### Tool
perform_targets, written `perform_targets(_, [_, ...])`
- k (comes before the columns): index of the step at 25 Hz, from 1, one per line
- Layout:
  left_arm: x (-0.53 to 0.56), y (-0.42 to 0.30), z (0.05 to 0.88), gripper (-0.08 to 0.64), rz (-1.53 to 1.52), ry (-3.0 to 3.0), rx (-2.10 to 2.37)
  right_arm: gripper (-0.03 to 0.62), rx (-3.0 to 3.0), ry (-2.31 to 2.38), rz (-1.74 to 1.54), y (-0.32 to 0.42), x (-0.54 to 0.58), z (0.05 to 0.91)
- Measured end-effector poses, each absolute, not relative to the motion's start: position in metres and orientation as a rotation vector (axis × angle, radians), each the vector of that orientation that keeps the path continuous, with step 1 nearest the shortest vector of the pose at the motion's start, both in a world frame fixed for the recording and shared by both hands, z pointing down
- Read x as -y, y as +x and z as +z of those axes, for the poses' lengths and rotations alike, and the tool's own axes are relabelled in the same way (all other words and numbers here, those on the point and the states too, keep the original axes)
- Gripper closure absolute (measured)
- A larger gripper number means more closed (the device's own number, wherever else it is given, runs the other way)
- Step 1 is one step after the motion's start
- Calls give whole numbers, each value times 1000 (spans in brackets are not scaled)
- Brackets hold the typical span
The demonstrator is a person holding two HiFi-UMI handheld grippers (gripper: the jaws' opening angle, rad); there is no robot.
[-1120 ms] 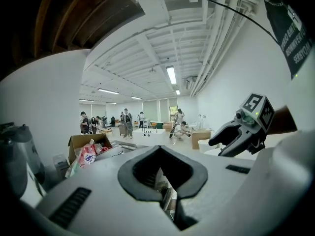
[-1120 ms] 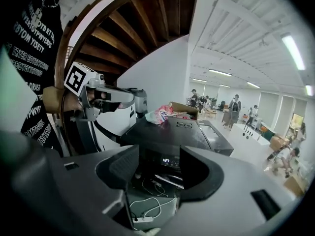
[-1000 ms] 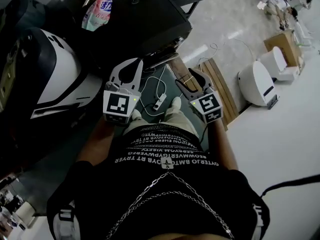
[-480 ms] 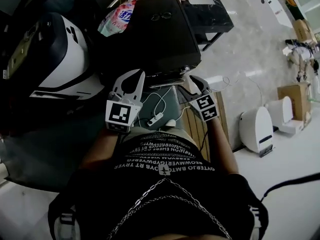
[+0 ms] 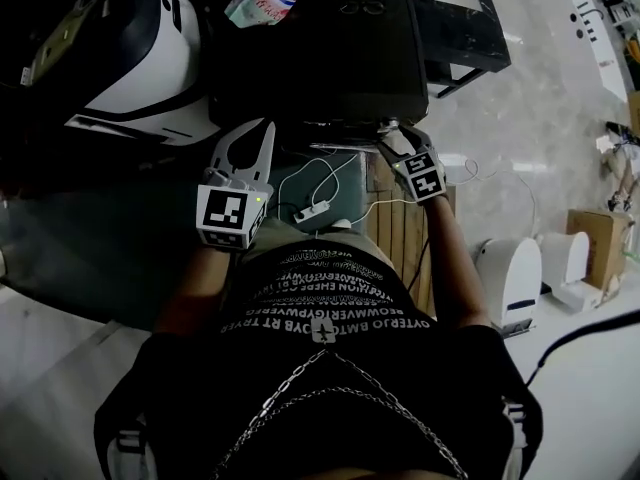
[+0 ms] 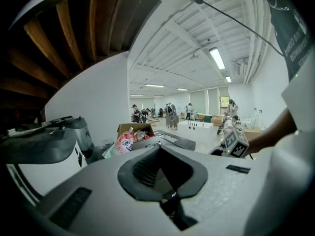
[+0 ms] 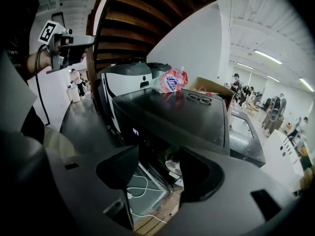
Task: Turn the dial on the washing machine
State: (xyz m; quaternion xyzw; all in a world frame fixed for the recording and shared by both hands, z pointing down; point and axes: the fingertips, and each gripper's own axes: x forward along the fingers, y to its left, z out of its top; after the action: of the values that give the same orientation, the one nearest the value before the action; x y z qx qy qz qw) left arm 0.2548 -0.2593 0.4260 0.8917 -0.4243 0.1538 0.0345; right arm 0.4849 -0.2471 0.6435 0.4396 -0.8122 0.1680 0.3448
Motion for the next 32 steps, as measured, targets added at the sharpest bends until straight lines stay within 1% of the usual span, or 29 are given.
perform_targets(7, [240,241,445,554,532,2649,1403,331,1990,1079,402,508,267,712])
perform_targets(11, [226,236,452,554,576,2625,1425,322,1935,1046,358,506,272,741])
perform_targets(12, [224,235,452,554,578,2620,1432,337,1918,1054,332,508,274,743])
perform_targets(13, [223,235,453,554,576,2613,1442,389,1904,1070,307,511,276,743])
perform_targets(14, [222,234,454,554,573,2605,1451,403,1901,1087,293,514,278,742])
perform_targets(15, [221,233,455,554,573,2597,1459,391,1907,1098,293,514,279,741])
perform_targets(17, [217,230,458,554,579,2580,1467,347,1914,1103,313,513,277,744])
perform_targets(20, [211,227,459,554,584,2564,1477,328,1882,1110,381,518,275,756])
perform_targets(26, [205,223,455,554,580,2567,1497,331,1866,1145,463,523,277,760])
perform_targets(32, [202,217,441,554,560,2569,1526,324,1920,1117,394,499,275,732])
